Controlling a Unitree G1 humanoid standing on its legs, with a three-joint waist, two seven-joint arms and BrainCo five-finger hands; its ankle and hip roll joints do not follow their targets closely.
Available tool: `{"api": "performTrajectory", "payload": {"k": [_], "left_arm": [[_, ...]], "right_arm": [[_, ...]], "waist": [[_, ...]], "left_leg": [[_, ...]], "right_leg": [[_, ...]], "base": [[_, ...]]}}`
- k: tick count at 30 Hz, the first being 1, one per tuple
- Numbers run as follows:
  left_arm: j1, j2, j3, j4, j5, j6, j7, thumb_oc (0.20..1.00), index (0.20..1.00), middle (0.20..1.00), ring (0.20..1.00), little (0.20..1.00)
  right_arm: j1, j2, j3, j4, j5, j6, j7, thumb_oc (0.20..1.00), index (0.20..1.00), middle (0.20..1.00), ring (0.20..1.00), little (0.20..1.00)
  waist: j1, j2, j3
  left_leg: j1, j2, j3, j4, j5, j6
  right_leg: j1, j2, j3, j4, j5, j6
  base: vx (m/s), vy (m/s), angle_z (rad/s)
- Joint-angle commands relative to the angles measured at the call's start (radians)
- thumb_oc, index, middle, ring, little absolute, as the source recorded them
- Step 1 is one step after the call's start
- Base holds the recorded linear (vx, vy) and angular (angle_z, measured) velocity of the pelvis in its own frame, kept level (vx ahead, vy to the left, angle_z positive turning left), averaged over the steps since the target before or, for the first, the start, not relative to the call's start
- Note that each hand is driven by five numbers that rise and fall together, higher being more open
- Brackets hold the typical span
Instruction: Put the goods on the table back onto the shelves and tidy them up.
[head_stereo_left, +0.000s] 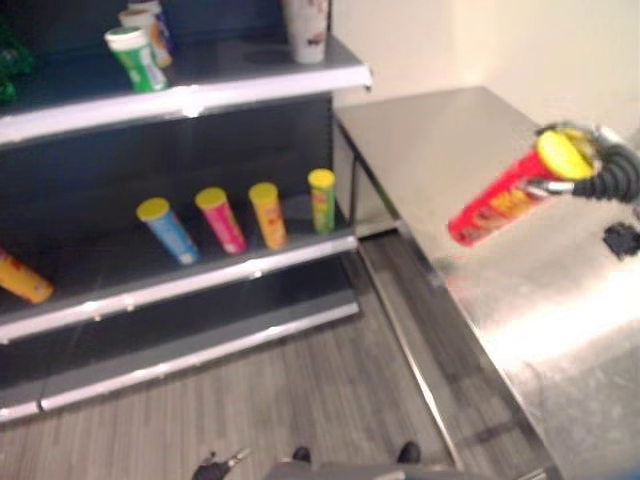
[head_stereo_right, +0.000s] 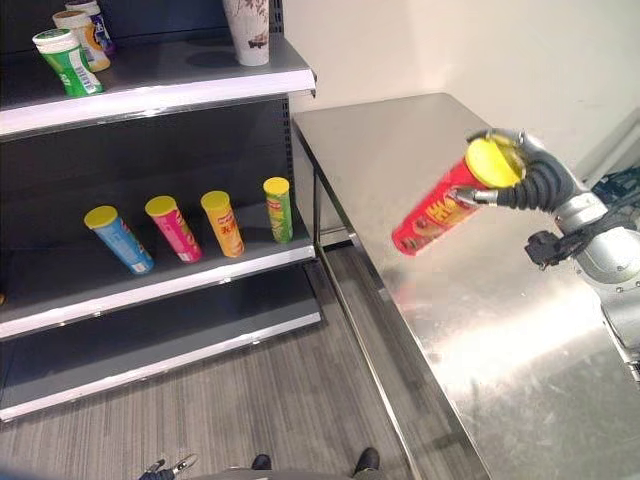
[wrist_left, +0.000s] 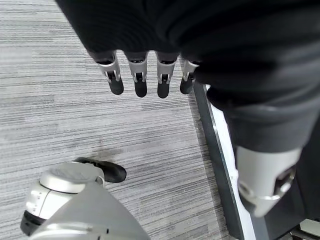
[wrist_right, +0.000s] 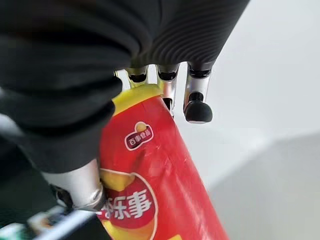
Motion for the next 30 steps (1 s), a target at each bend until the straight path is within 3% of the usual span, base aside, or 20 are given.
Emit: {"api": "performTrajectory", "payload": {"k": [1, 7, 11, 13, 14, 19, 20, 21, 22, 23, 26, 28, 29, 30], "left_arm": [[-0.048, 0.064, -0.010, 0.026, 0.017, -0.028, 0.015, 1.000, 1.000, 1.000, 1.000, 1.000], [-0.051, 0.062, 0.011, 0.024, -0.020, -0.035, 0.021, 1.000, 1.000, 1.000, 1.000, 1.000], [-0.033, 0.049, 0.003, -0.019, -0.043, -0.041, 0.018, 1.000, 1.000, 1.000, 1.000, 1.000], [-0.032, 0.047, 0.013, -0.001, -0.047, -0.045, 0.014, 1.000, 1.000, 1.000, 1.000, 1.000], [-0.037, 0.051, 0.026, 0.014, -0.050, -0.051, 0.020, 1.000, 1.000, 1.000, 1.000, 1.000], [-0.039, 0.057, 0.031, 0.021, -0.052, -0.056, 0.025, 1.000, 1.000, 1.000, 1.000, 1.000], [-0.037, 0.052, 0.022, 0.021, -0.050, -0.058, 0.021, 1.000, 1.000, 1.000, 1.000, 1.000], [-0.040, 0.056, 0.019, 0.019, -0.046, -0.058, 0.021, 1.000, 1.000, 1.000, 1.000, 1.000], [-0.035, 0.056, -0.002, -0.024, -0.034, -0.058, 0.010, 1.000, 1.000, 1.000, 1.000, 1.000], [-0.034, 0.056, -0.003, -0.025, -0.034, -0.057, 0.010, 1.000, 1.000, 1.000, 1.000, 1.000], [-0.033, 0.064, -0.032, -0.091, -0.007, -0.055, 0.000, 1.000, 1.000, 1.000, 1.000, 1.000], [-0.034, 0.090, -0.035, -0.135, 0.008, -0.055, -0.004, 1.000, 1.000, 1.000, 1.000, 1.000], [-0.035, 0.103, -0.036, -0.152, 0.008, -0.055, -0.003, 1.000, 1.000, 1.000, 1.000, 1.000], [-0.035, 0.103, -0.036, -0.152, 0.008, -0.055, -0.003, 1.000, 1.000, 1.000, 1.000, 1.000]], "right_arm": [[-0.062, 0.026, -0.044, -0.092, 0.009, -0.100, -0.072, 0.200, 0.200, 0.200, 0.200, 0.200], [-0.096, 0.078, -0.057, -0.203, 0.061, -0.139, -0.062, 0.200, 0.200, 0.200, 0.200, 0.200], [-0.112, 0.063, -0.050, -0.217, 0.060, -0.139, -0.061, 0.200, 0.200, 0.200, 0.200, 0.200], [-0.126, 0.067, -0.034, -0.238, 0.088, -0.142, -0.037, 0.200, 0.200, 0.200, 0.200, 0.200], [-0.130, 0.063, -0.029, -0.248, 0.107, -0.141, -0.026, 0.200, 0.200, 0.200, 0.200, 0.200], [-0.150, 0.062, 0.003, -0.264, 0.135, -0.135, 0.000, 0.200, 0.200, 0.200, 0.200, 0.200], [-0.143, 0.052, 0.005, -0.289, 0.142, -0.127, 0.020, 0.200, 0.200, 0.200, 0.200, 0.200], [-0.142, 0.045, 0.003, -0.290, 0.140, -0.127, 0.021, 0.200, 0.200, 0.200, 0.200, 0.200], [-0.118, 0.043, -0.009, -0.291, 0.127, -0.121, 0.021, 0.200, 0.200, 0.200, 0.200, 0.200], [-0.114, 0.043, -0.012, -0.292, 0.127, -0.120, 0.021, 0.200, 0.200, 0.200, 0.200, 0.200], [-0.072, 0.059, -0.030, -0.287, 0.061, -0.089, 0.016, 0.200, 0.200, 0.200, 0.200, 0.200], [-0.052, 0.073, -0.032, -0.292, 0.040, -0.079, 0.016, 0.200, 0.200, 0.200, 0.200, 0.200], [-0.047, 0.076, -0.029, -0.295, 0.038, -0.076, 0.017, 0.200, 0.200, 0.200, 0.200, 0.200], [-0.047, 0.076, -0.029, -0.295, 0.038, -0.076, 0.017, 0.200, 0.200, 0.200, 0.200, 0.200]], "waist": [[0.043, -0.063, -0.016], [0.064, -0.051, 0.015], [0.070, -0.042, 0.037], [0.060, -0.044, 0.044], [0.046, -0.042, 0.042], [0.024, -0.018, 0.024], [0.015, -0.004, 0.006], [0.012, -0.003, 0.002], [0.006, 0.003, -0.012], [0.008, 0.002, -0.013], [0.016, -0.011, -0.017], [0.014, -0.025, -0.008], [0.008, -0.030, 0.002], [0.008, -0.033, 0.000]], "left_leg": [[-0.042, 0.093, 0.093, -0.001, 0.015, -0.105], [-0.109, 0.105, 0.043, -0.001, 0.074, -0.117], [-0.127, 0.123, 0.076, 0.014, 0.089, -0.124], [-0.105, 0.172, 0.112, 0.034, 0.080, -0.131], [-0.084, 0.219, 0.127, 0.044, 0.078, -0.136], [-0.056, 0.278, 0.102, 0.046, 0.137, -0.161], [-0.050, 0.279, 0.060, 0.026, 0.135, -0.172], [-0.051, 0.276, 0.063, 0.020, 0.126, -0.173], [-0.051, 0.255, 0.094, 0.009, 0.063, -0.157], [-0.051, 0.253, 0.095, 0.010, 0.062, -0.156], [-0.052, 0.146, 0.118, -0.001, -0.021, -0.105], [-0.058, 0.088, 0.128, -0.001, -0.052, -0.074], [-0.065, 0.069, 0.121, -0.001, -0.048, -0.057], [-0.070, 0.065, 0.121, -0.001, -0.046, -0.055]], "right_leg": [[0.093, 0.007, -0.002, 0.007, -0.162, 0.031], [0.072, 0.031, -0.026, 0.007, -0.183, 0.016], [0.082, 0.023, -0.049, 0.007, -0.186, 0.011], [0.082, -0.004, -0.065, 0.007, -0.163, 0.016], [0.067, -0.036, -0.071, 0.007, -0.146, 0.026], [0.036, -0.075, -0.064, 0.021, -0.121, 0.052], [0.026, -0.103, -0.055, 0.027, -0.101, 0.074], [0.020, -0.122, -0.051, 0.033, -0.090, 0.082], [0.012, -0.173, -0.057, 0.037, -0.051, 0.112], [0.012, -0.175, -0.056, 0.036, -0.050, 0.113], [-0.030, -0.279, -0.047, 0.043, 0.037, 0.155], [-0.061, -0.316, -0.018, 0.084, 0.063, 0.153], [-0.084, -0.305, 0.042, 0.121, 0.051, 0.139], [-0.090, -0.309, 0.044, 0.122, 0.052, 0.139]], "base": [[-0.06, -0.146, 0.05], [-0.11, -0.107, 0.21], [-0.10, 0.051, 0.38], [-0.13, 0.255, 0.52], [-0.09, 0.227, 0.39], [-0.07, 0.300, 0.14], [-0.03, 0.412, 0.10], [-0.05, 0.730, 0.15], [-0.04, 0.464, 0.31], [-0.04, 0.478, 0.32], [-0.11, 0.438, 0.25], [-0.12, 0.409, -0.01], [-0.06, 0.254, -0.03], [-0.09, 0.321, 0.22]]}}
